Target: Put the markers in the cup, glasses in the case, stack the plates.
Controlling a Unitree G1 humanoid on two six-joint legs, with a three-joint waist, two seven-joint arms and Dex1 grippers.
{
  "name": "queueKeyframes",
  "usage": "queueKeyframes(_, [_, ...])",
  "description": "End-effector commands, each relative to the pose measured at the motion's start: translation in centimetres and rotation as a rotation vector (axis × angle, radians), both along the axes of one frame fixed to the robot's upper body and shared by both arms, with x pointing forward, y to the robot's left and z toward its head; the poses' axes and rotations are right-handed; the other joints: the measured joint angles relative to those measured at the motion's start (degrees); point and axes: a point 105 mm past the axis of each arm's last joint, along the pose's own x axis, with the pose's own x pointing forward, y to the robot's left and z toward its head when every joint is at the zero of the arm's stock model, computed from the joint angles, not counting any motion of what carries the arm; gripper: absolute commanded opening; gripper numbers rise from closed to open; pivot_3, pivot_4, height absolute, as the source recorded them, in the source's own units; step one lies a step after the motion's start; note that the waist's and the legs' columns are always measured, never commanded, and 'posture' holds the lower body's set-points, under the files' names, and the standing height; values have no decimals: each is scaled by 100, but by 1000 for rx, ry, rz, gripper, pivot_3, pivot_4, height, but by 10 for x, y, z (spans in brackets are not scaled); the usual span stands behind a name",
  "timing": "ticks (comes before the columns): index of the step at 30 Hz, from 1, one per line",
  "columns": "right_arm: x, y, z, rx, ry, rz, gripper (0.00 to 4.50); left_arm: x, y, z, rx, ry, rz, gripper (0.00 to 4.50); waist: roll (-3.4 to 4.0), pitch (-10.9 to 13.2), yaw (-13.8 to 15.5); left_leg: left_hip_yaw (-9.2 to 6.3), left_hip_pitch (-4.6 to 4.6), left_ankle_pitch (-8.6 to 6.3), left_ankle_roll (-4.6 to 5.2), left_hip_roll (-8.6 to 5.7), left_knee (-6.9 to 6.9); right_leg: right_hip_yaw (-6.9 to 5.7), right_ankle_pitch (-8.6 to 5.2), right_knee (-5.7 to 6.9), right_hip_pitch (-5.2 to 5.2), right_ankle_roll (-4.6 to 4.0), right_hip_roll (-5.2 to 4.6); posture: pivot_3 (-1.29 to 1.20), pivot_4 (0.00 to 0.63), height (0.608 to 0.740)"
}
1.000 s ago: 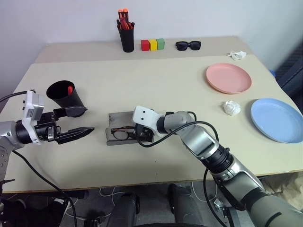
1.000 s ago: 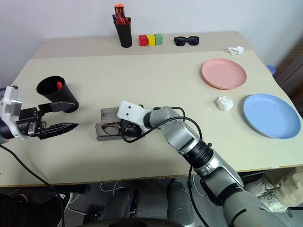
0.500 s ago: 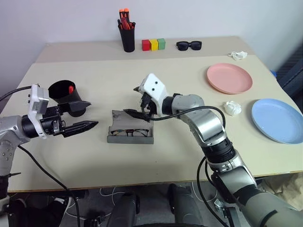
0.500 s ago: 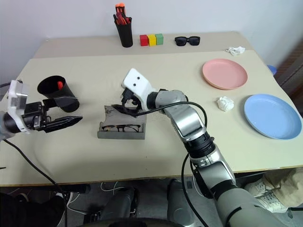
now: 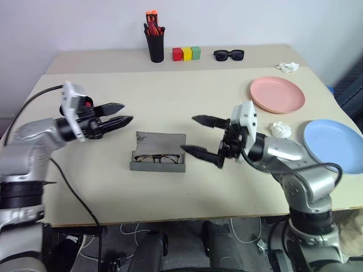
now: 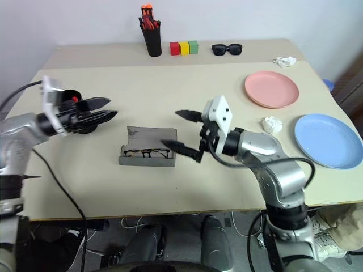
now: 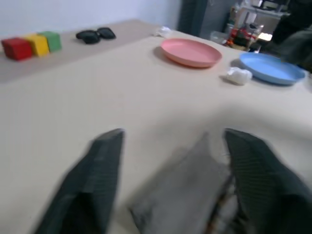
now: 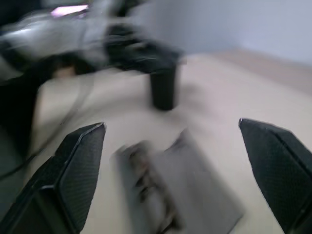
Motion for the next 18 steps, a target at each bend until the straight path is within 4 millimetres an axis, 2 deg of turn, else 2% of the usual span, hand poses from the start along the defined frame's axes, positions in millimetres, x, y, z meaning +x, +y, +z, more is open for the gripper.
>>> queueKeyframes(1, [-6,5,10,-4,-61,0,4500,24,-21,-11,76,-37,34,1166,-2,-2,6,-1,4,0,0,0,1,0,0,1,4,0,0,0,150,740])
queueKeyframes(3, [-6,6,9,-14,-66,-9,4500,37,-30,-19,95,-32,51,77,-3,-2,7,-3,3,0,0,0,2,-1,0,-1,6,0,0,0,150,740])
queueKeyframes(8, [-5,7,8,-7,-59,-28,4500,58,-45,-25,94,11,58,77,-3,-1,-5,-5,-7,0,1,-1,2,-2,1,-3,-1,1,0,0,150,740])
queueKeyframes(11, [-5,7,5,-15,-58,-37,4500,54,-50,-34,144,95,-25,77,-3,-1,-4,-5,-8,0,1,-2,2,-2,1,-5,-1,1,0,0,150,740])
queueKeyframes(18, [-2,7,5,-9,-70,-57,4500,51,-41,-56,237,294,-65,77,-3,-1,-26,-5,-6,-1,3,-2,2,-2,0,-1,0,2,0,0,150,740])
